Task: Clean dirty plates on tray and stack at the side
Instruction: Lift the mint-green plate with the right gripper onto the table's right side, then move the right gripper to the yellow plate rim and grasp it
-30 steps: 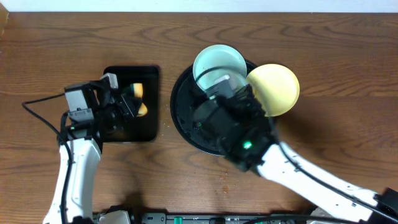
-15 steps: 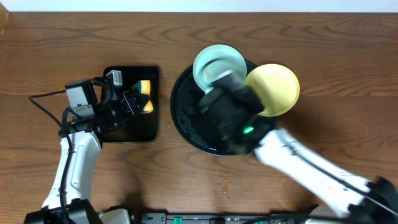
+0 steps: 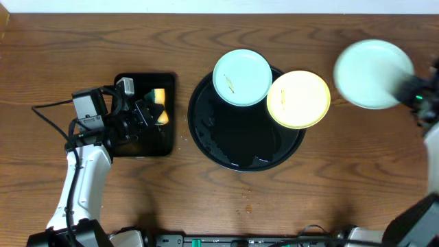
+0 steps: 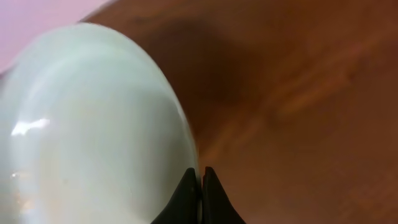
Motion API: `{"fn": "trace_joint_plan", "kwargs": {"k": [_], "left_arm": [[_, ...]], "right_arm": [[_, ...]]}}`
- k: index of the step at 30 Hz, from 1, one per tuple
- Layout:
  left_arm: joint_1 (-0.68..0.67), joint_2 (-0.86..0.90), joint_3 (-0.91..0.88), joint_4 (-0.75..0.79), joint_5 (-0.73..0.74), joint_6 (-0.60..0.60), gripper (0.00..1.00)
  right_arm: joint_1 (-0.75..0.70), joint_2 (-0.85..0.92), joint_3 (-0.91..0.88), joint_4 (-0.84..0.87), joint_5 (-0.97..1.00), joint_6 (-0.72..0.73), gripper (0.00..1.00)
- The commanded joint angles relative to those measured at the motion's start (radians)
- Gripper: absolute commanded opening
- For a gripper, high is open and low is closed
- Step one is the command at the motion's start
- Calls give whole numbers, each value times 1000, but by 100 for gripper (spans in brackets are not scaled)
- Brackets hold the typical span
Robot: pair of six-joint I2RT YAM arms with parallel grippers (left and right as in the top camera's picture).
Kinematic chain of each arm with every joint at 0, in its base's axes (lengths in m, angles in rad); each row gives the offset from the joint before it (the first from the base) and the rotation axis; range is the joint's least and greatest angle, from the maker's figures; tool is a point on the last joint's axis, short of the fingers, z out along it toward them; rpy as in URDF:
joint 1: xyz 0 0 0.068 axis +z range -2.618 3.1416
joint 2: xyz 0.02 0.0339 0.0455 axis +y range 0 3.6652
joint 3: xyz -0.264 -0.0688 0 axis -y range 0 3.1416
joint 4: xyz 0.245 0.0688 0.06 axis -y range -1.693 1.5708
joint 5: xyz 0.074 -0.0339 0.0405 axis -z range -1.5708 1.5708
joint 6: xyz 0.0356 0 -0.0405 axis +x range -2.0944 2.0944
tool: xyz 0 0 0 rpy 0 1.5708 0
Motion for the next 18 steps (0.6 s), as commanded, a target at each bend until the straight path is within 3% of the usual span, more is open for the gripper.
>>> {"fn": "trace_joint_plan", "kwargs": {"k": [1,6,7,12,18], "left_arm": [[4,0,29,0,-3,3,8],[4,0,29,0,-9,7,8],[4,0,29,-1,-26,6,8],[4,0,29,0,-65,37,8],[4,0,29,-20,-213,71,8]], "right_arm": [[-104,127,6,61,-122,32,1],[-131,289,6,156,-122,-14,11],[-131,309,6,167,-122,-16,20],[-130,309,23,155,-204,-32,40],[-70,274,212,-148,-251,-131,45]]}}
